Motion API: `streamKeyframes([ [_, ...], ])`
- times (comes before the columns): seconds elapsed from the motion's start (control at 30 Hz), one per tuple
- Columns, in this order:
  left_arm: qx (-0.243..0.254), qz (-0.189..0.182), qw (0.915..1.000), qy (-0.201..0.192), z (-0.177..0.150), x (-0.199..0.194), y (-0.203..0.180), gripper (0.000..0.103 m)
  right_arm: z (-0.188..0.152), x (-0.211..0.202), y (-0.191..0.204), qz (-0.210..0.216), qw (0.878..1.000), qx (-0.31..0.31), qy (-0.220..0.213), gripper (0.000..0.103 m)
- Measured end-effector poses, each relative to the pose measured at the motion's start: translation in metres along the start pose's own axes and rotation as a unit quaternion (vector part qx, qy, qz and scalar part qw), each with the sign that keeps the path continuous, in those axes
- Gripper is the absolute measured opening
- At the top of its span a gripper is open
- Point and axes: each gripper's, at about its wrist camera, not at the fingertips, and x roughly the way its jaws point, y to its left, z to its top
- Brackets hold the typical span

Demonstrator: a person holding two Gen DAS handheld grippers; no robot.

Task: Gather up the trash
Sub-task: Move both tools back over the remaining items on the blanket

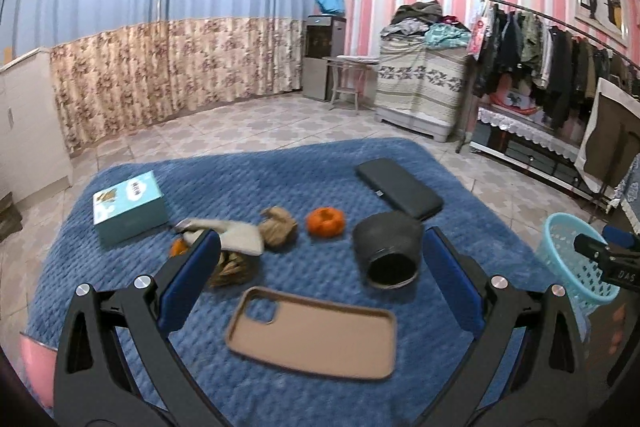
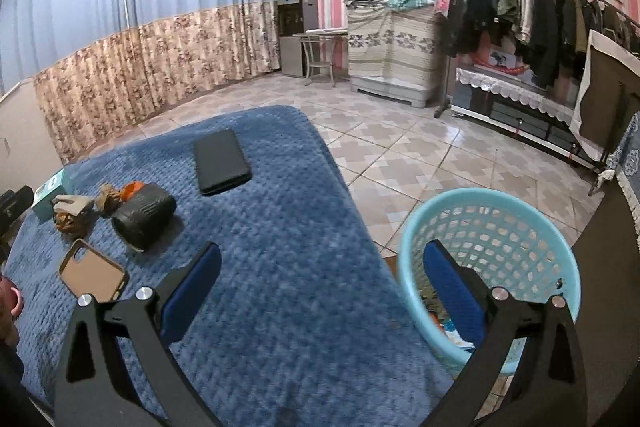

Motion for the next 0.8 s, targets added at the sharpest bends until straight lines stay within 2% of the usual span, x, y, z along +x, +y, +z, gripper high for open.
streamKeyframes([
  [0.4,-0.023,0.045,0.9984,0.026,-0.024,0.01,0.056,0.098,-0.017,0.026,0.049,0.028,0.999,-0.027,0.014,0.099],
  [0.63,-0.049,0.061,0.9955,0.052,-0.038,0.033,0.083,0.098,-0.028,0.044,0.078,0.036,0.997,-0.056,0.026,0.099],
  [0.8,-0.051,0.071,0.9946,0.055,-0.034,0.048,0.092,0.098,-0.03,0.051,0.084,0.042,0.997,-0.055,0.023,0.099],
])
